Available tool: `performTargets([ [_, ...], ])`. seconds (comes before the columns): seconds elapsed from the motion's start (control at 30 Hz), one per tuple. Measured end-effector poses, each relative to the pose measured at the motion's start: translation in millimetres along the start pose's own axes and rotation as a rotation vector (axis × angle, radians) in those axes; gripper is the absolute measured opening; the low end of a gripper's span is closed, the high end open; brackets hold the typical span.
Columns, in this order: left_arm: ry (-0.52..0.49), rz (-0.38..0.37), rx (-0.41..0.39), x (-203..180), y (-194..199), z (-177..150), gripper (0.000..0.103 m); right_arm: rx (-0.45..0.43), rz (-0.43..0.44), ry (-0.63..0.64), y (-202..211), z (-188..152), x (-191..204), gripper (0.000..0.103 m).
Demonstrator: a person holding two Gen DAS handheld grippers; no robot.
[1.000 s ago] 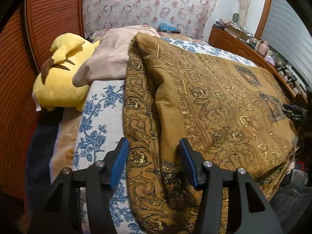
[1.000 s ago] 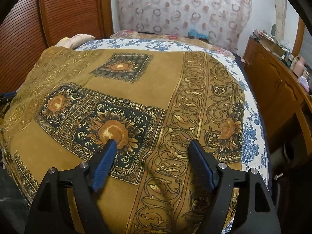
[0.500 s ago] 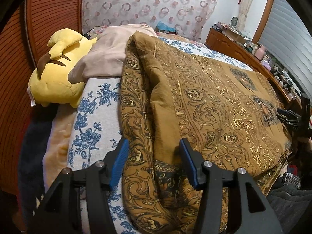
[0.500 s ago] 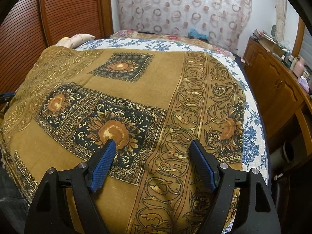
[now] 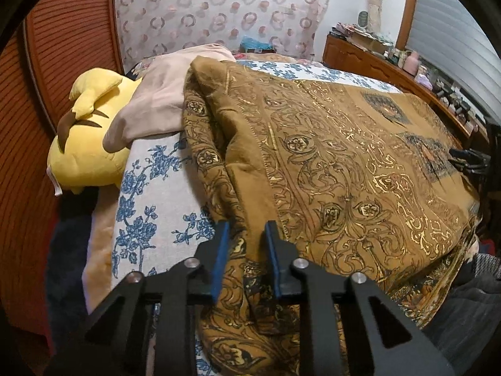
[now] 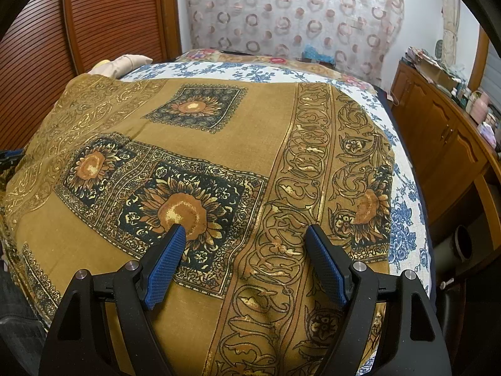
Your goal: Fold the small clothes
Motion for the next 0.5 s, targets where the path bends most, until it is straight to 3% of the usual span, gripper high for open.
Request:
performTargets([
  [0.17, -0.006, -0.001, -0.011, -2, 1, 0, 0.014, 0.000, 0.000, 0.001, 0, 0, 0, 0.081],
  [0.27, -0.019, 0.000, -0.022, -6, 2, 1, 0.000, 0.000, 0.000, 0.001, 0, -1, 0, 0.081],
  [0.5, 0.003, -0.028, -0.109, -13, 18, 21, 0.000, -0.001, -0.003, -0.001, 0, 0, 0, 0.081],
])
Point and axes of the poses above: each gripper's, at about its wrist camera, not at the fingertips, and y roughly against the way its jaws point, x to its left, z to its top, the point moved 9 cm from there along -y, roughly the way its jaws point, and after that the axes turned 3 degrees about x, right-handed, at the moved point
